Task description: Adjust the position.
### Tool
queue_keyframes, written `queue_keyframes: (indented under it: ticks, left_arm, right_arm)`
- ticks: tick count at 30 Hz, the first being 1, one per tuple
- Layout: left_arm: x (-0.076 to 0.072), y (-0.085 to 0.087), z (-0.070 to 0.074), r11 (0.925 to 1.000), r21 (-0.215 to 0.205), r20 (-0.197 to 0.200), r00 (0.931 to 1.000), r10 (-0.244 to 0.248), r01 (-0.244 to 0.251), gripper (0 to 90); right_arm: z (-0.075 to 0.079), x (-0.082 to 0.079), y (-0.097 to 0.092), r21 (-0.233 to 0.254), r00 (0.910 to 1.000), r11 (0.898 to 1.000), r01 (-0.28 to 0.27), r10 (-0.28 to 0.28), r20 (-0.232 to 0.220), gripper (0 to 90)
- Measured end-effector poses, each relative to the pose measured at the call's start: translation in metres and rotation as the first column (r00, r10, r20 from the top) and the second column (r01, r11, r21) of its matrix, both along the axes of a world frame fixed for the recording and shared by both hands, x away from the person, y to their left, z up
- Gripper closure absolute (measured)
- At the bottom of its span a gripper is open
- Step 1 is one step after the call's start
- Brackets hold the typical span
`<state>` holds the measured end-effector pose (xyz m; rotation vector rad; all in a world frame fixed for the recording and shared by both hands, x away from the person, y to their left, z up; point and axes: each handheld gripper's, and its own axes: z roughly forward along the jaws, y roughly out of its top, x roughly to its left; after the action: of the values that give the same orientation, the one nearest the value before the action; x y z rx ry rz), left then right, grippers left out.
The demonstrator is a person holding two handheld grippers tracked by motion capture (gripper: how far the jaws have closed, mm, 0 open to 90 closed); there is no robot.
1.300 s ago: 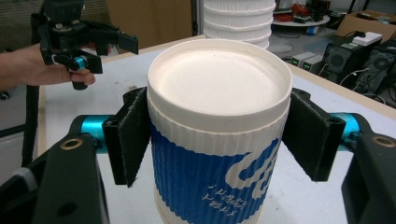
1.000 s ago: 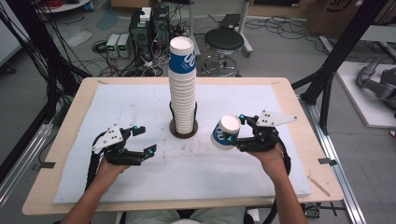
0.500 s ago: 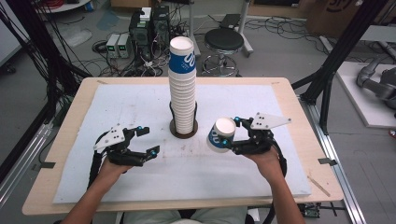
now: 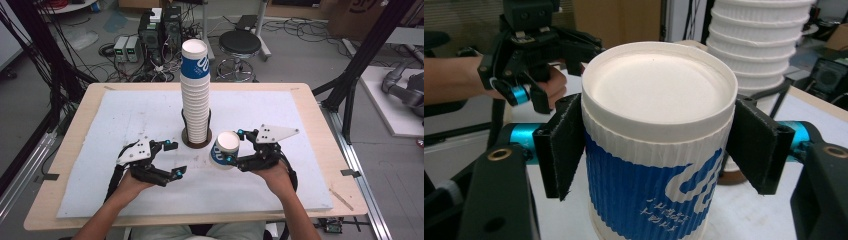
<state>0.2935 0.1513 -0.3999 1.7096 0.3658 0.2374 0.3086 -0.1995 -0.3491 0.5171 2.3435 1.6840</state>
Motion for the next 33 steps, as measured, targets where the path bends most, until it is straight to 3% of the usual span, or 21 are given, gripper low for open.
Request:
queue_keyframes:
  ticks: [7,10,16,20,33]
  left_arm:
    - [-0.002,-0.021,0.012,0.9956,-0.008,0.027,0.9953,-0.093,0.093,16.1]
    - [0.003,-0.036,0.015,0.9915,-0.006,0.031,0.991,-0.13,0.13,16.1]
    - [0.012,-0.047,0.012,0.9883,-0.027,0.006,0.9887,-0.15,0.15,16.1]
    - [0.012,-0.05,0.009,0.9856,-0.005,0.003,0.9856,-0.169,0.169,16.1]
    - [0.009,-0.049,0.007,0.9857,-0.013,0.007,0.9858,-0.168,0.168,16.1]
  right_arm:
    - [0.005,-0.009,0.008,0.009,0.9994,0.999,-0.032,0.032,0.011,28.9]
    - [0.011,-0.009,0.01,0.059,0.9974,0.996,-0.071,0.07,0.02,28.9]
    - [0.012,0.0,0.016,0.069,0.9929,0.99,-0.119,0.119,0.013,29.0]
    - [0.008,0.005,0.019,0.069,0.9903,0.988,-0.138,0.139,0.0,29.1]
    - [0.004,0.001,0.033,0.08,0.9788,0.976,-0.202,0.204,-0.02,29.4]
